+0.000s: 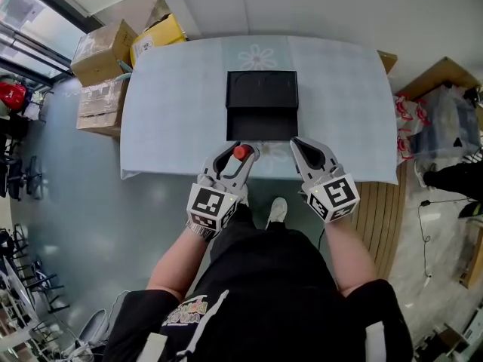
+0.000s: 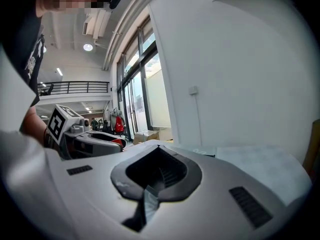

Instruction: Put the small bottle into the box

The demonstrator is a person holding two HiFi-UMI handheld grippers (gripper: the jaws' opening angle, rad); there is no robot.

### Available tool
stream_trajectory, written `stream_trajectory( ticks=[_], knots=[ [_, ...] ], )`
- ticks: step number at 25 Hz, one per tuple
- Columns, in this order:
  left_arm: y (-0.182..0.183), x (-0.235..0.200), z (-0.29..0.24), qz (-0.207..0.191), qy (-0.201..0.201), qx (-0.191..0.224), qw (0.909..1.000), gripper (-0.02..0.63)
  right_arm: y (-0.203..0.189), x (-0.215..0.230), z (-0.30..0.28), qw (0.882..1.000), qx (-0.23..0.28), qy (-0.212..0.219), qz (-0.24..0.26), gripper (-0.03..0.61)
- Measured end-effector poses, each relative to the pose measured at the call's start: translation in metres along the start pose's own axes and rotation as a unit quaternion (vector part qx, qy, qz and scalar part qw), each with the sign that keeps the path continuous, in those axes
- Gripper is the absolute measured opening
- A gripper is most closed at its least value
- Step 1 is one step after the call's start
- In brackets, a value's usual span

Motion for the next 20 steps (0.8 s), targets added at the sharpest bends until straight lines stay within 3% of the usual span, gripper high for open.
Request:
stream_trajectory(
  ticks=[11, 20],
  knots=[
    [-0.007, -0.062, -0.057, -0.043, -0.057, -0.038, 0.9967, 0.155, 0.001, 0.009, -0.048, 0.997, -0.017, -0.058, -0.046, 0.008],
    [-0.033, -0.084, -0.101, -0.083, -0.096, -0.072, 0.9893, 0.155, -0.019, 0.007, -0.061, 0.991, -0.033, -0.099, -0.079, 0.008]
  ],
)
Point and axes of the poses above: the fingertips, and each gripper's own axes: z backward along the fingers, x to its right, y out of its top, the point moved 9 cm from there along z, backward along the fingers, and after that the axes turned 13 degrees about -x, right-handed, at the moved point
